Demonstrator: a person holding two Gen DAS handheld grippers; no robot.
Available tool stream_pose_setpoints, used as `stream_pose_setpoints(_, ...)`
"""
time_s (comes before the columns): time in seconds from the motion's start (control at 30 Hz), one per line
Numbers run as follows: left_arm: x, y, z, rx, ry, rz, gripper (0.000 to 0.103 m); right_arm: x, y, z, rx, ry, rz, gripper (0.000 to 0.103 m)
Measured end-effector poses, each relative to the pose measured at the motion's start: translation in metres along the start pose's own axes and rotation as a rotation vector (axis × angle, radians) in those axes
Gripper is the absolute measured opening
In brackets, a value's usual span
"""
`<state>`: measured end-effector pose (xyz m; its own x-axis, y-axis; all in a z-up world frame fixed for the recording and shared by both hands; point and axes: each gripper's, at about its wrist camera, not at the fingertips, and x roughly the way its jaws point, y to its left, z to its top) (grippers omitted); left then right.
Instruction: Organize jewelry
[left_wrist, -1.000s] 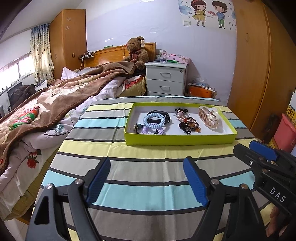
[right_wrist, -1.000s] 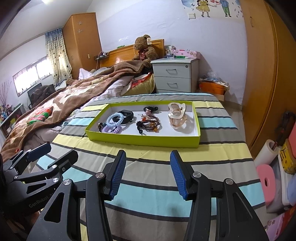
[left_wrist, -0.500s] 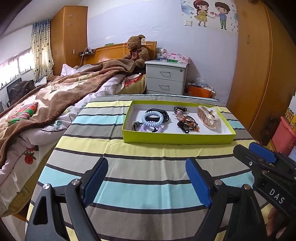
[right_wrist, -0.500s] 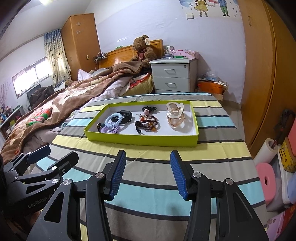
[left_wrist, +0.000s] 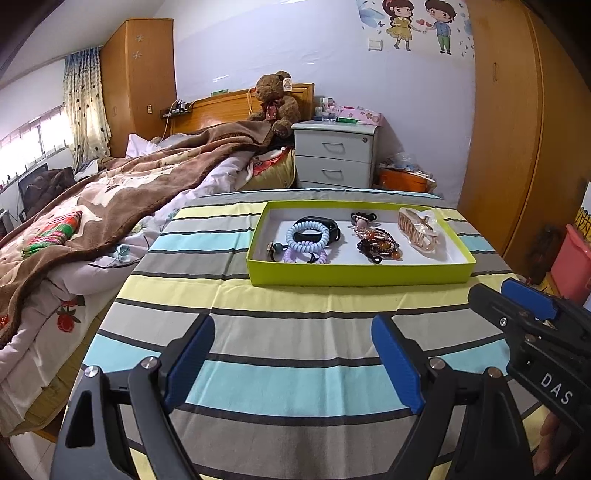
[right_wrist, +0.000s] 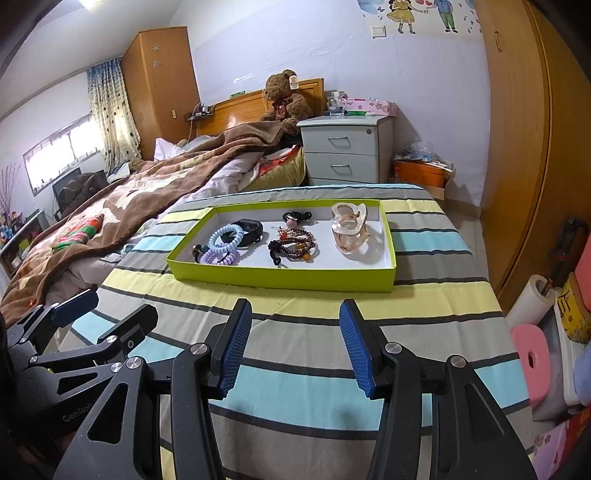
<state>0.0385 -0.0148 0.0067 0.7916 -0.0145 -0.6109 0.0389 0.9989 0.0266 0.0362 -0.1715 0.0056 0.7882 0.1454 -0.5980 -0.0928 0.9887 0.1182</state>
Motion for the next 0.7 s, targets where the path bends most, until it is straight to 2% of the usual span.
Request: stream_pose_setpoints(0.7, 0.0017, 0.0020, -0.0008, -0.017, -0.002, 0.013, 0.088, 0.0018, 0.0009, -0.0014, 0.000, 0.005, -0.002, 0.050)
